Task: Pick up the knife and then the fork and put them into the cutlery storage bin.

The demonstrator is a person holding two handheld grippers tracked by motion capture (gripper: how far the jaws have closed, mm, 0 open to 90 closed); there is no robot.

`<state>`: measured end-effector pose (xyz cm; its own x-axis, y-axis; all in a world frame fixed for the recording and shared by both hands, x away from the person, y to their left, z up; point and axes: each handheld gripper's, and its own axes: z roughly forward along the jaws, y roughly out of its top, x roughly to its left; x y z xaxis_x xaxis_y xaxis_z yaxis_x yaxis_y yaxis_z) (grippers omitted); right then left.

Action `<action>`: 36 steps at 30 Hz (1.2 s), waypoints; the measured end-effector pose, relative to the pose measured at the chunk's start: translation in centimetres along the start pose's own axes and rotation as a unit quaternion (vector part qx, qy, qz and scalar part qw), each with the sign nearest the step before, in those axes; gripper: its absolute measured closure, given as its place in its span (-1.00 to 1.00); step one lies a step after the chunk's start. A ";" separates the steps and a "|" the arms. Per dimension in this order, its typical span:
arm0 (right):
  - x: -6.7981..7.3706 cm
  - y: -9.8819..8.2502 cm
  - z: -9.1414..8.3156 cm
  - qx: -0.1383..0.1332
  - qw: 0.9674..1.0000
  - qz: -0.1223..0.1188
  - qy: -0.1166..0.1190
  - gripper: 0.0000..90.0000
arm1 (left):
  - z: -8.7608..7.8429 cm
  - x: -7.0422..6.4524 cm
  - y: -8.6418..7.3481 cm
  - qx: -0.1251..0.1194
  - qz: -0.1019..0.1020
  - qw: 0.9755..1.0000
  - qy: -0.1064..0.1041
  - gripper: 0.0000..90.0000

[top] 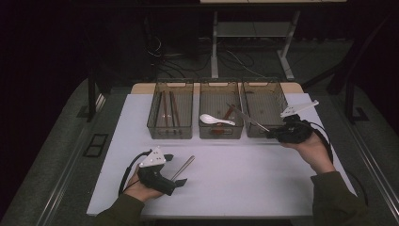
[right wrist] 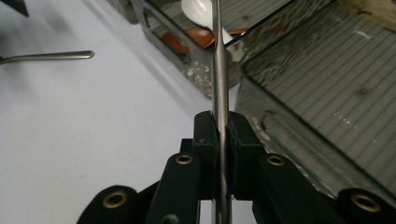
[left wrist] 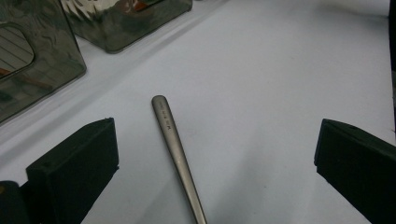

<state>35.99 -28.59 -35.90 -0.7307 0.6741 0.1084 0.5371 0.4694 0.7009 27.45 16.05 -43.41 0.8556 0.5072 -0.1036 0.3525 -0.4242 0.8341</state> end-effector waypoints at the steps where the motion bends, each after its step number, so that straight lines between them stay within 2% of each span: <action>1: -0.2 0.1 -0.1 -0.003 1.000 0.002 -0.001 0.86 | 0.0 0.0 0.0 -0.002 0.000 1.000 0.000 -1.00; 11: -2.7 1.6 -1.0 -0.005 0.999 0.029 -0.038 0.86 | 0.0 -0.2 0.1 0.003 -0.003 1.000 0.001 -1.00; 20: -5.3 2.9 -0.8 0.006 0.995 0.063 -0.081 0.86 | 0.0 -0.2 0.0 0.004 -0.001 1.000 -0.006 -1.00; 27: -7.3 2.9 0.5 0.017 0.990 0.093 -0.101 0.86 | 0.0 -0.2 0.0 0.003 -0.001 1.000 -0.009 -1.00; 34: -9.0 2.5 2.8 0.040 0.985 0.114 -0.123 0.86 | 0.1 -0.2 -0.1 0.004 -0.005 1.000 -0.014 -1.00; 36: -9.3 2.4 3.6 0.046 0.984 0.123 -0.122 0.86 | 0.1 -0.3 -0.1 0.005 -0.002 1.000 -0.017 -1.00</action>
<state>45.61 -31.73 -37.76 -0.4571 0.8853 0.0861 0.7290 0.3175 0.6064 27.24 15.83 -43.53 0.8667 0.4829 -0.1249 0.3592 -0.4305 0.8280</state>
